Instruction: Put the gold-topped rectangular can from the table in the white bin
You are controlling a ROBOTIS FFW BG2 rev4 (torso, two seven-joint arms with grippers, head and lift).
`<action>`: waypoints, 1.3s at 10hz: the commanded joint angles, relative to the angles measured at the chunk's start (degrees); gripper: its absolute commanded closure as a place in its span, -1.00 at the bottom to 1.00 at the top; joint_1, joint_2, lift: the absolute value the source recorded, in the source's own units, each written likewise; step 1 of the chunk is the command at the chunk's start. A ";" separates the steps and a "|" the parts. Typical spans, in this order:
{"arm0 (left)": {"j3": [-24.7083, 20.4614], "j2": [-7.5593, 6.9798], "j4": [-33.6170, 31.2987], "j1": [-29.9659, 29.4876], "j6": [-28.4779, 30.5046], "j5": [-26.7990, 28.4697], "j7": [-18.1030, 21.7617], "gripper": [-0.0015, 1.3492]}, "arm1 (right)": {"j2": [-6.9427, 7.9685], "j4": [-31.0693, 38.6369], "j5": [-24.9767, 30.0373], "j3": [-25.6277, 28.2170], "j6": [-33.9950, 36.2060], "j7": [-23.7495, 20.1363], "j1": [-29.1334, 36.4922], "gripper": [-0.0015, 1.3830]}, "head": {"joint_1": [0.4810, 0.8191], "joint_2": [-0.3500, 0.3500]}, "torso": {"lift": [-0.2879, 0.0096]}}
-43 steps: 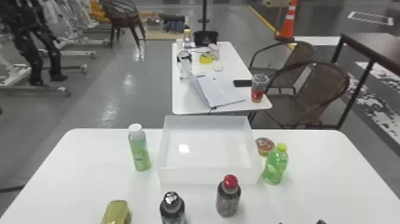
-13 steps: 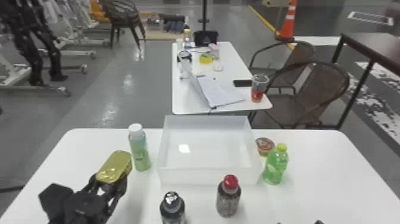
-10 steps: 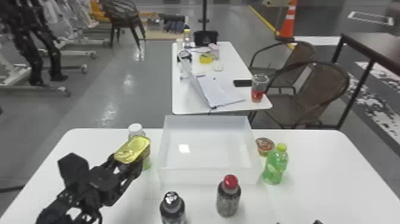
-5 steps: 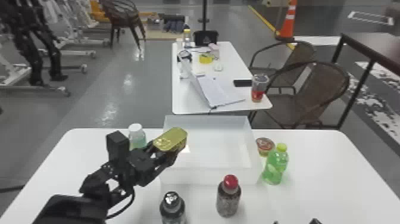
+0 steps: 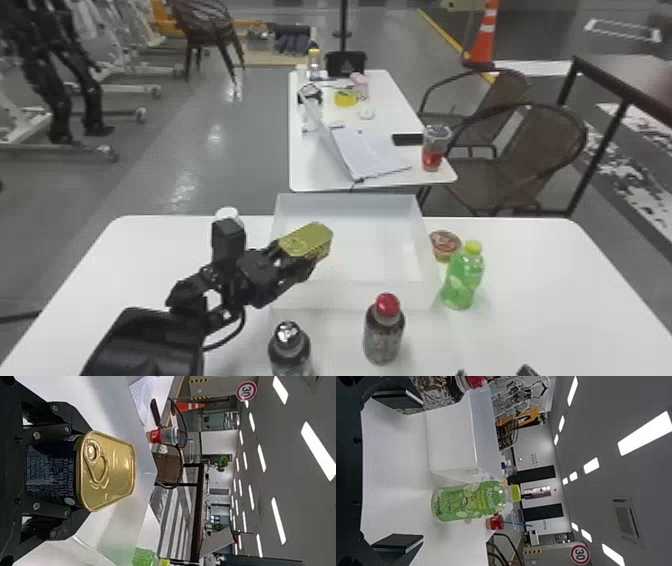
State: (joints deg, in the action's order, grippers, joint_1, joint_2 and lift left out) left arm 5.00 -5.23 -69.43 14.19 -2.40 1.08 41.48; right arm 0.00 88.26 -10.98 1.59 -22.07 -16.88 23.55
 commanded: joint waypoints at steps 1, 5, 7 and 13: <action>-1.66 0.66 1.14 0.75 -2.17 2.17 -0.17 -0.37 | 0.05 -0.11 -0.09 0.00 0.01 0.00 -0.09 -0.84 | -0.60 0.00 | 0.26; -3.86 1.37 0.61 0.05 -4.72 1.82 -0.52 -0.79 | 0.05 -0.11 -0.18 0.00 -0.17 0.00 -0.09 -0.84 | -0.60 0.00 | 0.26; -5.96 1.63 -4.40 -5.14 -5.60 -0.38 -1.57 -0.79 | 0.05 -0.02 -0.18 0.00 -0.17 0.00 -0.09 -0.84 | -0.60 0.00 | 0.26; -14.14 5.23 -22.33 -31.77 -13.69 -9.16 -21.53 -0.79 | 0.05 0.77 0.00 0.08 -0.17 0.00 0.44 -0.84 | -0.60 0.00 | 0.26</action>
State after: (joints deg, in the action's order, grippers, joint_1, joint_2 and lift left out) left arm -9.06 -0.10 -90.92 -15.57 -15.35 -7.45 19.97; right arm 0.00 88.96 -10.98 1.65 -22.24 -16.87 23.88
